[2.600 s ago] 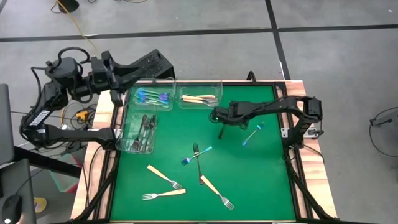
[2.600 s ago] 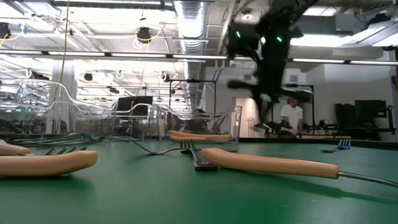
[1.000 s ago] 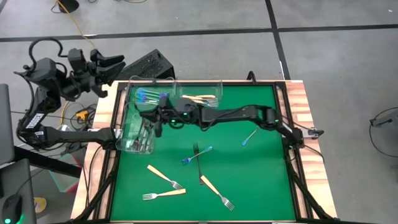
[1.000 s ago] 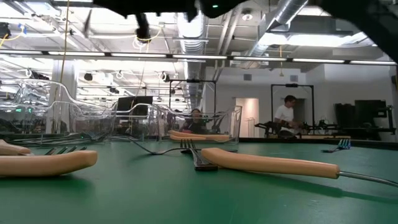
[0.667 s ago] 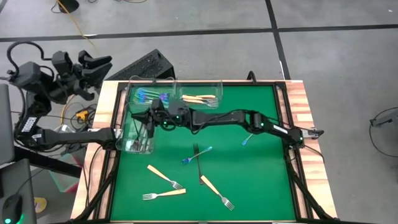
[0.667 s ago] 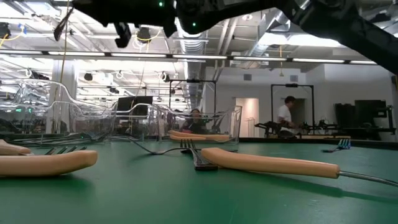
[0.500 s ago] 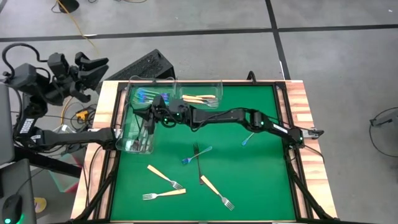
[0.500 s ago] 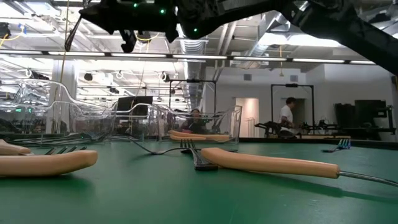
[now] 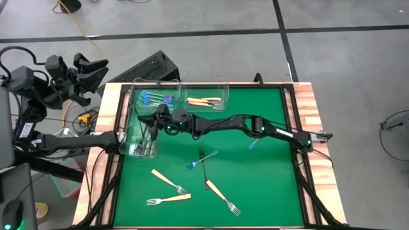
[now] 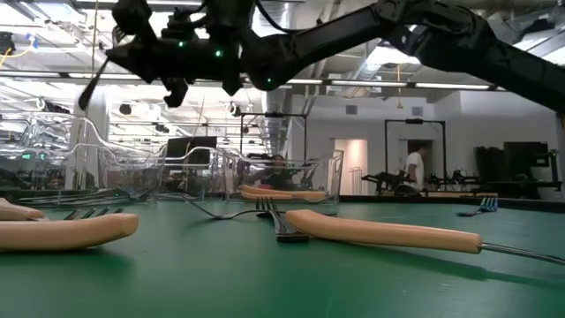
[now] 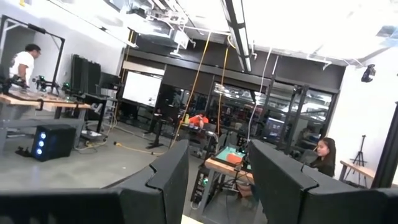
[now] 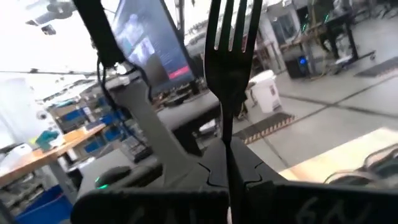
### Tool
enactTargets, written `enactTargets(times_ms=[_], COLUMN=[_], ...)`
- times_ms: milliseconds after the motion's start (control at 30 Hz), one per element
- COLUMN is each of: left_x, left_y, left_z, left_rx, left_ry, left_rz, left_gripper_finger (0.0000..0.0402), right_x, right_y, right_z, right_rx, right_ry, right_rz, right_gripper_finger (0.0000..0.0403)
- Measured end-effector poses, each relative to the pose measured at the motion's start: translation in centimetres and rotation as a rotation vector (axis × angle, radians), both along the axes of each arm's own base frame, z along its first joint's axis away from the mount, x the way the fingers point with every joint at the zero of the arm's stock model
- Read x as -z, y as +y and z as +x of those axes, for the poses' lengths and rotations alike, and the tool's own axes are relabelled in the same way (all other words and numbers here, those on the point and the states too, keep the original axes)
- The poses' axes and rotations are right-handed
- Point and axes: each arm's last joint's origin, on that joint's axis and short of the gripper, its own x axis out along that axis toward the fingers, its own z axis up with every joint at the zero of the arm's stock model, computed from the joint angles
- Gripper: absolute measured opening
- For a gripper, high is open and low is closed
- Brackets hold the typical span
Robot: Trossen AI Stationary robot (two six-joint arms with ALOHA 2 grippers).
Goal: Sort silverware by color (type)
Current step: Put the black fork into the middle left transparent bin
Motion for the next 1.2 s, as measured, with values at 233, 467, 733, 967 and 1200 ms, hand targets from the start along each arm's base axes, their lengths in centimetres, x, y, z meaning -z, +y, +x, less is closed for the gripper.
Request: enactTargets(times_ms=[233, 467, 733, 967, 1200], left_x=[0.0, 0.0, 0.0, -0.2, -0.3], left_y=[0.0, 0.0, 0.0, 0.0, 0.0], left_z=[0.0, 0.0, 0.0, -0.1, -0.1], left_rx=[-0.002, 0.001, 0.007, 0.008, 0.011], left_ry=[0.000, -0.003, -0.012, -0.033, -0.043], left_rz=[0.004, -0.004, -0.021, -0.016, -0.021], left_gripper_finger=[0.0153, 0.0153, 0.0153, 0.0153, 0.0153], right_x=[2.9, 5.3, 5.7, 6.0, 6.5], right_y=[0.7, 0.6, 0.5, 0.5, 0.4], right_z=[0.5, 0.8, 0.7, 0.7, 0.7], right_rx=[-0.026, -0.084, -0.122, -0.122, -0.116], right_ry=[0.086, 0.130, 0.184, 0.208, 0.257], right_rz=[0.036, 0.101, 0.100, 0.098, 0.100], right_gripper_finger=[0.0002, 0.0002, 0.0002, 0.0011, 0.0034])
